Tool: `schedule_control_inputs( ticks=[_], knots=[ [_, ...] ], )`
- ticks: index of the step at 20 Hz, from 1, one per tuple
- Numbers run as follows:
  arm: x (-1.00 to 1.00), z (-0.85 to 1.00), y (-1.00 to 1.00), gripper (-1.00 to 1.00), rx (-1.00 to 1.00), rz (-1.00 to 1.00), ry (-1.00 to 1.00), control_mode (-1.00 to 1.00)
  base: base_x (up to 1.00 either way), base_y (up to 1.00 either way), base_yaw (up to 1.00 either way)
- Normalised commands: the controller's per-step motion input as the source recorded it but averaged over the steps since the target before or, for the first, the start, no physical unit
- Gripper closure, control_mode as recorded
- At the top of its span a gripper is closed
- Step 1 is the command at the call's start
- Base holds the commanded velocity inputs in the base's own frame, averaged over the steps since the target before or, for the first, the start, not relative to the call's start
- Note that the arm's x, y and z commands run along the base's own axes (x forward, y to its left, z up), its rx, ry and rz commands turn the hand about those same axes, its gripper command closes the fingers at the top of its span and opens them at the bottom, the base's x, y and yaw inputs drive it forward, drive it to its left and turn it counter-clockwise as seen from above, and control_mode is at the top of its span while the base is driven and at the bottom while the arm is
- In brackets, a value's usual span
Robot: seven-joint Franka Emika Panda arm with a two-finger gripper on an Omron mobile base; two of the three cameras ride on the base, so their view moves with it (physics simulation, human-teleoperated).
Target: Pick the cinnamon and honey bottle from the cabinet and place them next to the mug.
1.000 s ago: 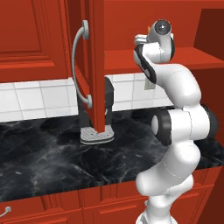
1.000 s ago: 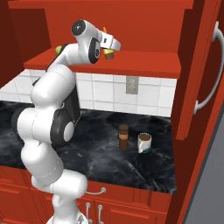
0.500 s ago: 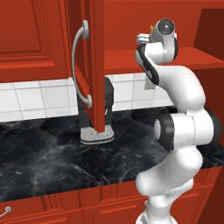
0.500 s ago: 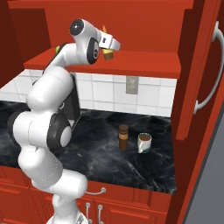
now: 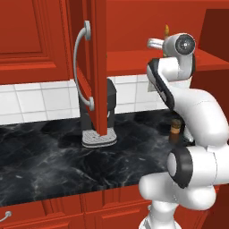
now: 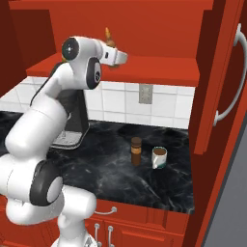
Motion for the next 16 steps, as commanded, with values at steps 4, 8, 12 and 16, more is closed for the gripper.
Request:
schedule_control_inputs(
  ticks=[4, 8, 12, 16],
  knots=[
    [-1.0, 0.0, 0.03, 1.0, 0.0, -0.01, -0.21, -1.0, 0.0, 0.0, 0.0],
    [-1.0, 0.0, 0.12, 1.0, 0.0, -0.09, -0.05, -1.0, 0.0, 0.0, 0.0],
    [-0.99, 0.0, 0.21, 1.0, 0.0, -0.13, -0.02, -1.0, 0.0, 0.0, 0.0],
    [-0.92, 0.0, 0.11, 1.0, 0.0, -0.17, 0.0, -1.0, 0.0, 0.0, 0.0]
  ],
)
